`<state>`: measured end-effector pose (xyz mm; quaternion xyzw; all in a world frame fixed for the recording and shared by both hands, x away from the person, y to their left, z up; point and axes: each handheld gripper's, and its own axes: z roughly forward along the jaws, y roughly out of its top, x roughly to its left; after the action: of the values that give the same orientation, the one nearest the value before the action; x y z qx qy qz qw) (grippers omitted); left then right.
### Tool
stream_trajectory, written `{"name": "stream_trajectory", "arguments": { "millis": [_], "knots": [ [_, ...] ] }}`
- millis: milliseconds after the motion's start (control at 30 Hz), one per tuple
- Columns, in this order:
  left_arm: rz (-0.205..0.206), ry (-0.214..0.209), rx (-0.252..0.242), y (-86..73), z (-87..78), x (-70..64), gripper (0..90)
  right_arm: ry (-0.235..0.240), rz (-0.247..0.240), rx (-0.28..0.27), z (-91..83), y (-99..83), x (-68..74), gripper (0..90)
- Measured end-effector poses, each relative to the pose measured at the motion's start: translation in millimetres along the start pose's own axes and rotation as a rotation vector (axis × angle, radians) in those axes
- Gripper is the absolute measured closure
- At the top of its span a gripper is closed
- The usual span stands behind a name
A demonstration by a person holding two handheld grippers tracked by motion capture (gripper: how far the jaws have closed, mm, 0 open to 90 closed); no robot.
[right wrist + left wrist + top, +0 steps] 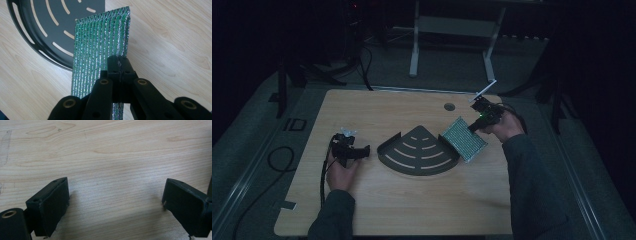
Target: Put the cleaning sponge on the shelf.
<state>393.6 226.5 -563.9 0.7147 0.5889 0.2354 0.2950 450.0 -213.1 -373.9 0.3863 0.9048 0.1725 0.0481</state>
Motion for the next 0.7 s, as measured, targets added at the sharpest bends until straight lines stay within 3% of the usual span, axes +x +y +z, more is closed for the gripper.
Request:
{"name": "stream_trajectory", "arguments": {
  "millis": [700],
  "knots": [
    [-0.001,0.0,-0.001,0.0,0.0,0.0,8.0,-0.002,0.003,-0.021,6.4,16.6,14.5,89.6]
  ]
}}
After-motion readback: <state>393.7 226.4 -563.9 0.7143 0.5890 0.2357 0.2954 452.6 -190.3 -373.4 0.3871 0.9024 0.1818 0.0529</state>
